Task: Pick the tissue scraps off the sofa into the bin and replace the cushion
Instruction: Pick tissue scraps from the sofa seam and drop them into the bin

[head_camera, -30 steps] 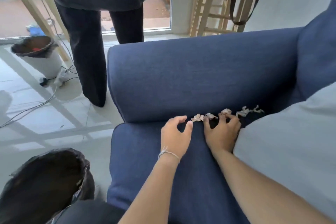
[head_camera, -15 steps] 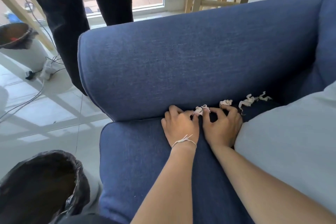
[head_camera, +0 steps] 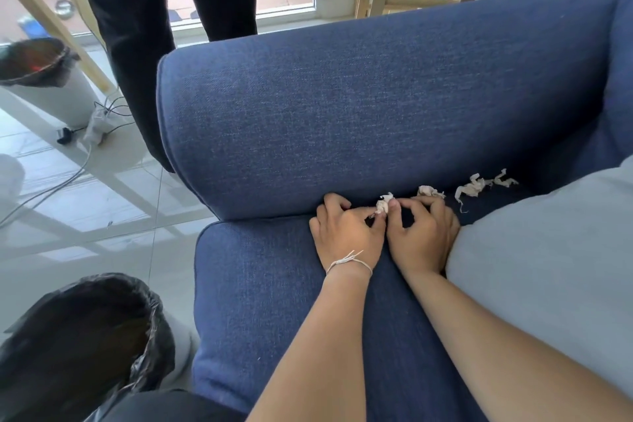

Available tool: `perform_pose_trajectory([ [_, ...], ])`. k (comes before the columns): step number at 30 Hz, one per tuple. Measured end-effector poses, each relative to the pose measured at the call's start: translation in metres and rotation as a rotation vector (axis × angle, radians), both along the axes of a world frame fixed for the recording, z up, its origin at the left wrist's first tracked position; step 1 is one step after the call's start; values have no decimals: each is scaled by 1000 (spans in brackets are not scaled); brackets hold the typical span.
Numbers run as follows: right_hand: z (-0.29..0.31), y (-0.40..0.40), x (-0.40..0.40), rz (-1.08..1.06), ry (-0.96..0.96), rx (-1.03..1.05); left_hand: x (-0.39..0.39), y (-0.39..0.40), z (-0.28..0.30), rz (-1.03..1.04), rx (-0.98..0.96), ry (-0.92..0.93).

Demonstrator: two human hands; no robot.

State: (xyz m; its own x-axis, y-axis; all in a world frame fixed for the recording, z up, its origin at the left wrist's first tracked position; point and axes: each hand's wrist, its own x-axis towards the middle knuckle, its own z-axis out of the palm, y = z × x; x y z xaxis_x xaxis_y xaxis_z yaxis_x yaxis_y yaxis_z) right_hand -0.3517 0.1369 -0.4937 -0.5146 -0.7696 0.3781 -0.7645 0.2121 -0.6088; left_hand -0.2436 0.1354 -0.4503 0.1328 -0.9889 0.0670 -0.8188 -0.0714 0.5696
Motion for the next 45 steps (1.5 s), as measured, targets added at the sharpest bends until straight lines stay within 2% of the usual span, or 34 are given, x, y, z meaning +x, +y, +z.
perform_pose_trajectory([
  [5, -4, -1, -1, -10, -9, -18, 2, 2, -5, 14, -39, 74],
  [10, -1, -1, 0, -4, -63, -60, 4, 4, -10, 108, -171, 195],
  [13, 5, 2, 0, 18, -86, -53, 6, 10, -11, 67, -199, 203],
  [19, 22, 14, 9, 136, -126, -134, 27, 33, 5, 82, -164, 461],
  [23, 31, 30, 30, 164, -202, -145, 52, 61, 14, 83, -203, 379],
  [28, 47, 41, 66, 261, -288, -145, 119, 79, 51, 286, -226, 354],
  [30, 57, 46, 90, 311, -366, -144, 159, 89, 68, 310, -266, 297],
  [34, 82, 56, 166, 481, -461, -147, 259, 129, 87, 343, -330, 65],
  [38, 103, 76, 263, 737, -544, -28, 347, 178, 90, 458, -272, -63],
  [40, 113, 90, 311, 762, -670, 67, 375, 203, 80, 559, -226, -25],
  [42, 120, 103, 354, 759, -836, 133, 390, 221, 73, 701, -190, 123],
  [44, 120, 113, 387, 790, -882, 178, 403, 227, 71, 827, -237, 252],
  [45, 117, 116, 398, 826, -857, 209, 409, 226, 72, 856, -268, 260],
])
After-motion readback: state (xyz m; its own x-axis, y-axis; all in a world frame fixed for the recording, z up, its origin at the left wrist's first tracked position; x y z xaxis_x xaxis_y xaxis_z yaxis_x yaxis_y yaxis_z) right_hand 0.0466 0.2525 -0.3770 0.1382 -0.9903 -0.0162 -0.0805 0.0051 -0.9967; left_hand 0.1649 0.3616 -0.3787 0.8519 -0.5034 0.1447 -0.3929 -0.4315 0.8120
